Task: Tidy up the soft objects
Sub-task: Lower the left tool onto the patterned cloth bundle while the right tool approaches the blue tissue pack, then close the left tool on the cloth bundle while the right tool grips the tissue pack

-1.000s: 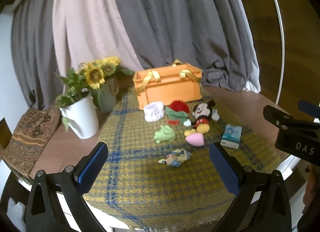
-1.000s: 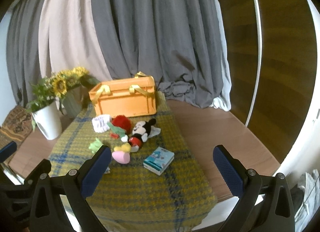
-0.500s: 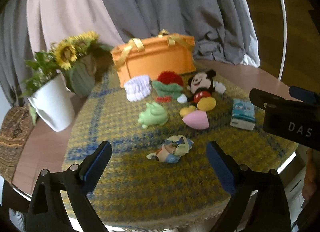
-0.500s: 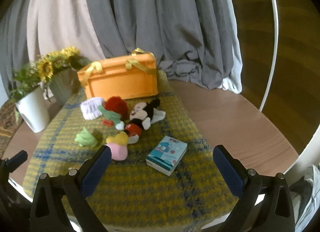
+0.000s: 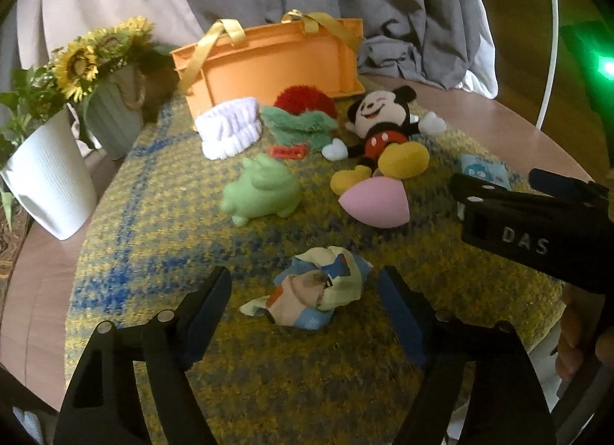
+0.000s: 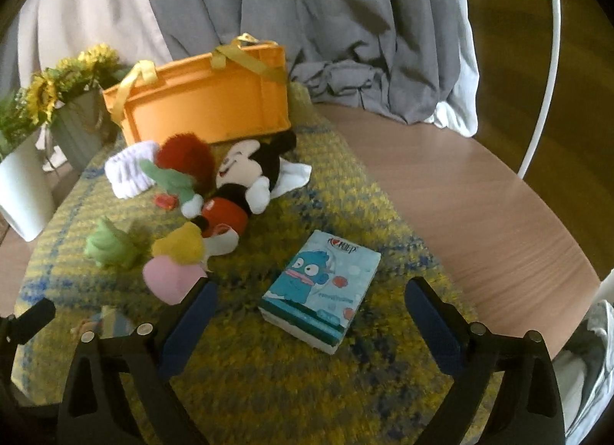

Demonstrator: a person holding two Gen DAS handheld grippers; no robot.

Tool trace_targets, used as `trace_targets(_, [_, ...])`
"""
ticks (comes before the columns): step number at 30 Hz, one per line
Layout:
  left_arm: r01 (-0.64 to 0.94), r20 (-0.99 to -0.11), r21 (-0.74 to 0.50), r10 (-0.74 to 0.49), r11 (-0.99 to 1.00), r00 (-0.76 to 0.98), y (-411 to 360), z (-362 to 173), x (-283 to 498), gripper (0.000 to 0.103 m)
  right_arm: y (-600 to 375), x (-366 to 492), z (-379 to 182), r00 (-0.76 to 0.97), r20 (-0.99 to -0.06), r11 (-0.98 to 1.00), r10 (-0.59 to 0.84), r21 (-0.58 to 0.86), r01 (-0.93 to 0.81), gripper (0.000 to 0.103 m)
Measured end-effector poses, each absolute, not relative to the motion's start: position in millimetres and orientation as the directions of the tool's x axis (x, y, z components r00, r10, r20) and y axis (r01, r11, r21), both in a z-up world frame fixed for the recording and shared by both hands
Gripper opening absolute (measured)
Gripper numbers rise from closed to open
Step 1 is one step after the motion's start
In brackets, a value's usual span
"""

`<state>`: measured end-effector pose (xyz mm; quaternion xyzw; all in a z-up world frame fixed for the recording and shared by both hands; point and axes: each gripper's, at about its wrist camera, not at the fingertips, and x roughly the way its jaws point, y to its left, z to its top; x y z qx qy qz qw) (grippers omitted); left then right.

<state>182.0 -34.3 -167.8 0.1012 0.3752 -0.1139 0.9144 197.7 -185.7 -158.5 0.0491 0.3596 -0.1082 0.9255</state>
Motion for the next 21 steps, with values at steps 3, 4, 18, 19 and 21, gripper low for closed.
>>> trace_targets(3, [0.302,-0.723,0.096,-0.142,0.948,0.676,-36,-173,187,0.071,-187,203,-165,0.706,-0.689,0.971,-0.165,0.014,0.24,0.093])
trace_targets(4, [0.305,-0.729,0.091,-0.145,0.948,0.669,-36,-175,188,0.068,-186,204,-167,0.702,-0.692,0.97,-0.17,0.007,0.242,0.092])
trace_targets(18, [0.286,-0.731,0.074,-0.143,0.956,0.667,-33,-177,185,0.042,-188,202,-177,0.687,-0.709,0.971,-0.16,0.012,0.239,0.067])
trace_targets(19, [0.28,-0.727,0.069,-0.144,0.957,0.671,-32,-176,184,0.042,-188,200,-175,0.691,-0.705,0.971,-0.159,0.016,0.239,0.067])
trace_targets(21, [0.272,-0.722,0.061,-0.146,0.96,0.676,-32,-173,182,0.042,-188,194,-171,0.7,-0.697,0.972,-0.153,0.022,0.233,0.067])
